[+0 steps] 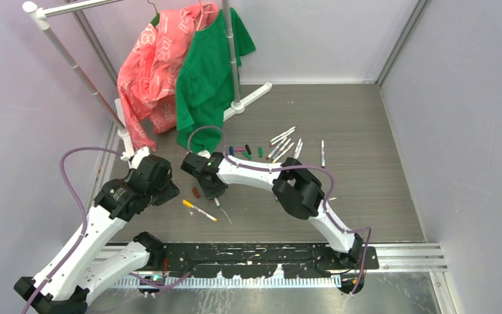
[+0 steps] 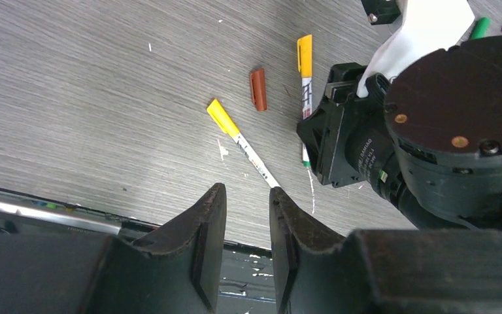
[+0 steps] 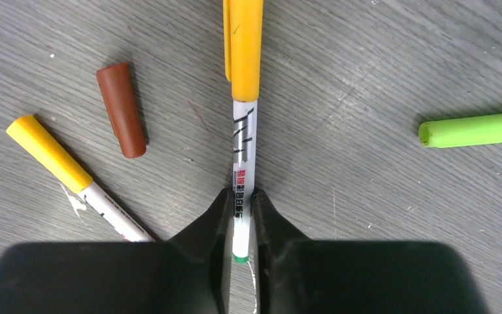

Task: Open the pen caps
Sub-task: Pick up the pen from the center of the board, then open the pen cap from the pen.

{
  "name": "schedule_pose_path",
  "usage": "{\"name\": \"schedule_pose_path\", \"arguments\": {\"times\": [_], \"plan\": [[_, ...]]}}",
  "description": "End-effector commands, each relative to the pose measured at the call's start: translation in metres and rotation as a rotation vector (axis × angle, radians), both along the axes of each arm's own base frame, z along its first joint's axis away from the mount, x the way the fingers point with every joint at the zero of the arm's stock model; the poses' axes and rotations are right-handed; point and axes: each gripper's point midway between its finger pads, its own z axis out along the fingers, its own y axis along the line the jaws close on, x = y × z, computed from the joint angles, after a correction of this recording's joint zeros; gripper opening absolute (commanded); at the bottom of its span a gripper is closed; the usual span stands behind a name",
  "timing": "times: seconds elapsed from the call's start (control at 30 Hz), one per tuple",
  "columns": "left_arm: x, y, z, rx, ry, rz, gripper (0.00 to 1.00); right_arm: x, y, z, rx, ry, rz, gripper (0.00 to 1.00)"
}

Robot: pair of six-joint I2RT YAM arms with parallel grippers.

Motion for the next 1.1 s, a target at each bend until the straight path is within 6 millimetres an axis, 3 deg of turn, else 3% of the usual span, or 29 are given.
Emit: {"name": "schedule_pose_path", "arguments": {"times": [0.0, 0.1, 0.27, 0.37, 0.67, 1.07], "plan": [[0.005, 0.001, -0.001, 0.006, -0.015, 0.027, 0.31, -0.01, -0.011, -0.007, -0.016, 0.029, -0.002, 0.11], [0.007, -0.002, -0.006, 0.0, -0.003, 0.032, 0.32, -0.013, -0.018, -0.001, -0.015, 0.023, -0.005, 0.01], [0.013, -0.014, -0.016, -0.04, 0.019, 0.034, 0.33, -0.017, -0.03, 0.02, 0.028, -0.006, 0.002, 0.01], [0.019, -0.029, -0.024, -0.094, 0.03, 0.012, 0.34, -0.02, -0.03, 0.042, 0.093, -0.022, 0.01, 0.01], [0.041, -0.07, -0.035, -0.273, -0.008, -0.027, 0.36, -0.036, -0.033, 0.083, 0.225, -0.003, 0.028, 0.01], [0.064, -0.094, -0.038, -0.384, -0.044, 0.0, 0.4, -0.051, -0.04, 0.109, 0.375, 0.13, 0.036, 0.01]]}}
